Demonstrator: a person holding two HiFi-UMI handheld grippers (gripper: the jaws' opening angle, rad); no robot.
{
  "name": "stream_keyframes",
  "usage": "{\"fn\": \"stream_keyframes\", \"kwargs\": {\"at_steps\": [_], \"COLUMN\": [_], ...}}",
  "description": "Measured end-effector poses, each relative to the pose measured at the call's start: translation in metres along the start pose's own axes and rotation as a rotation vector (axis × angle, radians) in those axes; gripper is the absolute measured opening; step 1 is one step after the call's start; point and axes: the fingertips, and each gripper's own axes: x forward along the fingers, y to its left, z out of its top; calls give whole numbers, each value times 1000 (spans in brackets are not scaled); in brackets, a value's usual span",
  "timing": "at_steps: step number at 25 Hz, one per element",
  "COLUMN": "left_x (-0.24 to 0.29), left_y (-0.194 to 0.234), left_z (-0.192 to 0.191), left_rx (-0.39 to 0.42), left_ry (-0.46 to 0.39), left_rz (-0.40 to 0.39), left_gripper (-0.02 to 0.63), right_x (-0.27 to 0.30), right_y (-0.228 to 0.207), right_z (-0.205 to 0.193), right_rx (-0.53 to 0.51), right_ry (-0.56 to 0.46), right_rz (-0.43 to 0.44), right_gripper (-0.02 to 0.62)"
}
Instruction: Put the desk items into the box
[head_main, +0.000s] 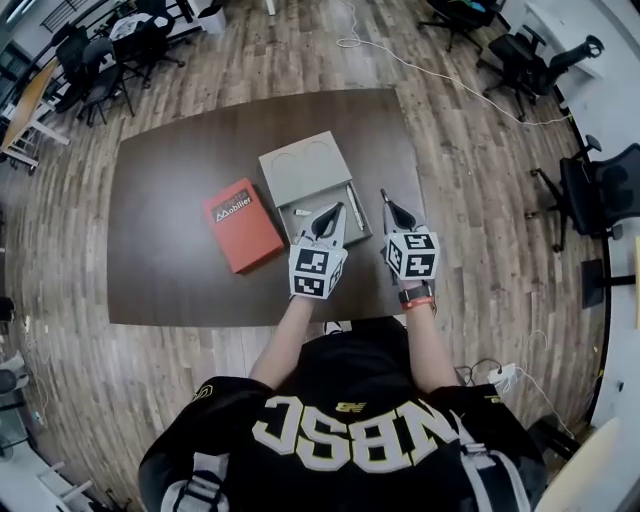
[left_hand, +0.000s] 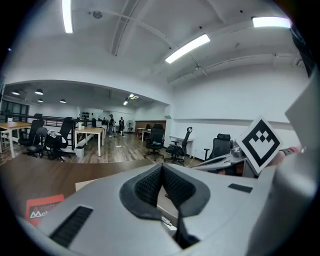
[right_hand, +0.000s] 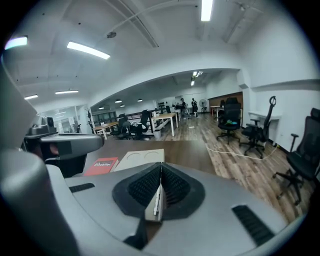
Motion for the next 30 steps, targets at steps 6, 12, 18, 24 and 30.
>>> {"fn": "stream_keyframes", "kwargs": {"at_steps": [6, 12, 18, 24, 30], "left_x": [35, 66, 92, 108, 120], "left_y": [-14, -24, -25, -18, -3], "left_z": [-17, -33, -47, -63, -76], "left_rx": [-24, -43, -66, -94, -120], "left_ry": [47, 86, 129, 168, 198], "left_rz": [-86, -131, -155, -143, -118], "left_gripper": [15, 15, 15, 14, 15], "right_x": [18, 33, 52, 76, 100], "right_y": [-20, -40, -57, -68, -74], "right_z": [-28, -55, -76, -97, -119], "right_rx": [7, 2, -5, -25, -57], "right_ry": [86, 170, 263, 349, 439], "right_rz": [-24, -29, -16, 12, 40], "right_gripper": [12, 35, 58, 83, 110]}}
